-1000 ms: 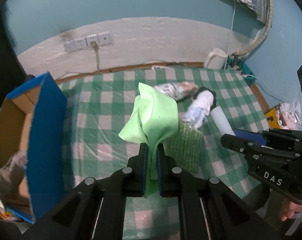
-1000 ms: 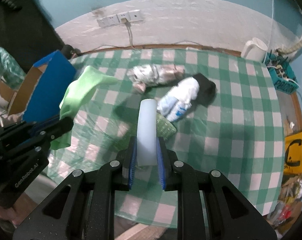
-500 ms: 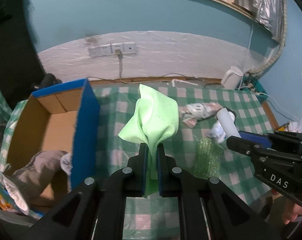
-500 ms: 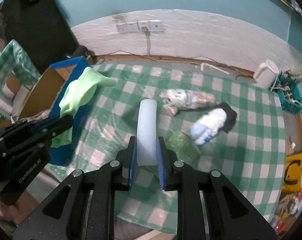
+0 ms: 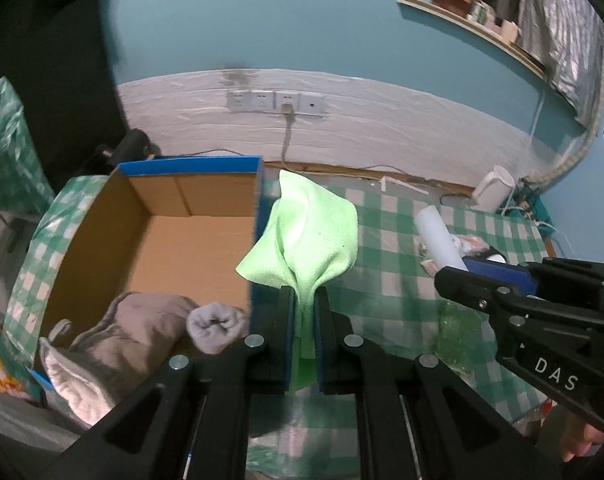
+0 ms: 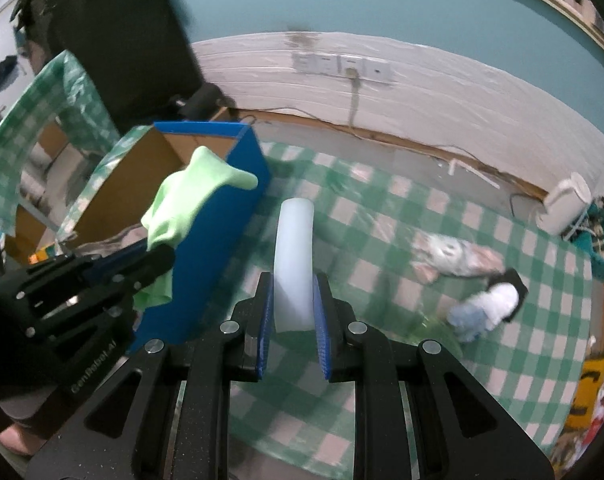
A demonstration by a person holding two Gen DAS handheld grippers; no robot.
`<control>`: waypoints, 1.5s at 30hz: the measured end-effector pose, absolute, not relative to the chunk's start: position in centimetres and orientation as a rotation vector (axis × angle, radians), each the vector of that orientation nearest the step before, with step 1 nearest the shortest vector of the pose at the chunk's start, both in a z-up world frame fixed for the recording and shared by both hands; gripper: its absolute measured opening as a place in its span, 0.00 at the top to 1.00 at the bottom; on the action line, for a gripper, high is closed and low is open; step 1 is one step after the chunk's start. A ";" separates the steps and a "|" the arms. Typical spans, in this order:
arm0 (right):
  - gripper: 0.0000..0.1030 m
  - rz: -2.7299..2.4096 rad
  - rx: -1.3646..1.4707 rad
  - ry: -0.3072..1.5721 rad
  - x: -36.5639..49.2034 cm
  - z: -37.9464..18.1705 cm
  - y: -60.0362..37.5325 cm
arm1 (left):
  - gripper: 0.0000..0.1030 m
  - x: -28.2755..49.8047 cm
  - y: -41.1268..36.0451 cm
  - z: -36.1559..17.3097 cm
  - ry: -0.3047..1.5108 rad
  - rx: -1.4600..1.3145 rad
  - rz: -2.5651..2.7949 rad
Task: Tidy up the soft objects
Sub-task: 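Carry the green foam sheet and white foam tube with both grippers over the cardboard box, then open both grippers to drop the foam sheet and foam tube into the box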
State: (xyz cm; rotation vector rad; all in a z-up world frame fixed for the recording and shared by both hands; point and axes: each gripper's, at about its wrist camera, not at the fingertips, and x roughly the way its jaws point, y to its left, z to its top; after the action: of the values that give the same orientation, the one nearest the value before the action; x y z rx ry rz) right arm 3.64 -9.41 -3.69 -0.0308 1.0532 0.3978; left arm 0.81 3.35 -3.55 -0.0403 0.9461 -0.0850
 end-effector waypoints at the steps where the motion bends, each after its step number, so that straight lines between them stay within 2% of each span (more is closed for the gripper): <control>1: 0.82 0.409 -0.037 1.053 3.9 -3.6 -8.6 | 0.91 0.9 4.0 -3.5 0.945 -0.049 -0.078; 14: 0.82 0.502 -0.098 1.059 5.5 -3.6 -0.8 | 0.91 1.5 10.5 -4.5 0.943 -0.117 0.028; 30: 0.82 0.560 -0.114 1.130 7.8 -6.4 4.6 | 0.90 2.2 14.9 -7.0 0.989 -0.160 0.111; 32: 0.81 0.569 -0.098 1.137 8.0 -6.7 4.9 | 0.81 2.4 15.1 -7.3 1.005 -0.162 0.114; 33: 0.78 0.576 -0.092 1.140 8.1 -6.8 5.0 | 0.76 2.4 15.2 -7.5 1.007 -0.163 0.122; 34: 0.74 0.581 -0.088 1.140 8.2 -6.9 5.0 | 0.66 2.4 15.1 -7.5 1.006 -0.165 0.124; 35: 0.63 0.580 -0.083 1.139 8.3 -7.0 5.1 | 0.57 2.4 15.1 -7.5 1.009 -0.162 0.124; 36: 0.55 0.576 -0.080 1.138 8.3 -7.0 5.0 | 0.55 2.5 15.1 -7.5 1.008 -0.159 0.125; 38: 0.53 0.560 -0.081 1.134 8.4 -7.0 5.0 | 0.49 2.4 15.1 -7.4 0.999 -0.159 0.128; 41: 0.46 0.541 -0.079 1.131 8.4 -6.9 4.6 | 0.46 2.4 15.1 -7.4 1.002 -0.158 0.131; 45: 0.43 0.518 -0.068 1.121 8.5 -6.6 3.7 | 0.43 2.4 14.9 -7.4 0.995 -0.150 0.135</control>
State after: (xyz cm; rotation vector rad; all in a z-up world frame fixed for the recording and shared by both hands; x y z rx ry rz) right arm 8.48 3.74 -6.55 -0.0684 1.1214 0.5177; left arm 2.36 14.93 -7.39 -0.1498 0.9948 0.1352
